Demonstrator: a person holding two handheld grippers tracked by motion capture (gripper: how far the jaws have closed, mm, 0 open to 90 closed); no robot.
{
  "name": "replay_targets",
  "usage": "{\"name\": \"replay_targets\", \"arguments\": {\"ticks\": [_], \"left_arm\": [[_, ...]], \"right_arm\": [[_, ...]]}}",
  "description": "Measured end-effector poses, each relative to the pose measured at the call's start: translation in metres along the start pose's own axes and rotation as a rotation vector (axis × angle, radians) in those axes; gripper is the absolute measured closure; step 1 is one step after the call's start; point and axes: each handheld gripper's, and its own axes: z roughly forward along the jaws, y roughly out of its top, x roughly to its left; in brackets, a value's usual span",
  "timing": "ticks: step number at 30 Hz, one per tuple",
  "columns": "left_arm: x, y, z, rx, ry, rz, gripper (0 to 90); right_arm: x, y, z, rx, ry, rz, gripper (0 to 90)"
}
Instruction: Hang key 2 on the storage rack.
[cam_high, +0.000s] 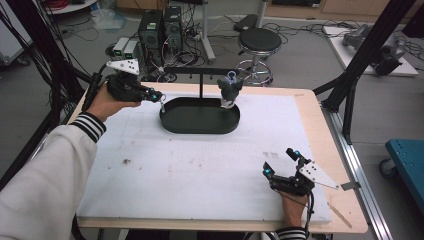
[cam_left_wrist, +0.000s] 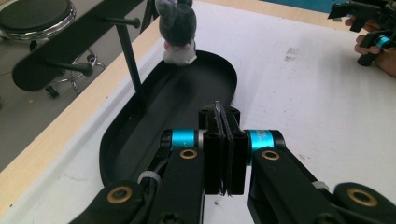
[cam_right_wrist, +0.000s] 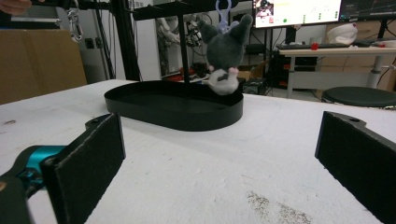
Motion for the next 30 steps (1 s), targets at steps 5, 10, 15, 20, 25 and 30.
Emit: {"name": "replay_targets", "arguments": {"ticks": [5,10,15,20,25,30], "left_arm": [[0.011,0.005,0.002,-0.006,0.010,-0.009,88.1],[0.017,0.013,0.006,-0.003,0.010,-0.002,88.1],[0.025,0.023,0.010,0.010,0.014,0.006,88.1],[0.033,0.033,0.011,0.020,0.022,0.010,88.1],[0.040,0.032,0.014,0.019,0.028,-0.004,88.1],[0.049,0.028,0.019,0.037,0.033,-0.017,88.2]], "right_arm": [[0.000,0.000,0.000,0.001,0.002,-0.005,0.8],[0.000,0.000,0.000,0.002,0.002,-0.004,0.8],[0.000,0.000,0.000,0.001,0.001,-0.005,0.8],[0.000,0.000,0.000,0.002,0.001,-0.005,0.8],[0.000,0.000,0.000,0.001,0.002,-0.004,0.8],[0.001,0.000,0.001,-0.001,0.000,-0.002,0.8]]}}
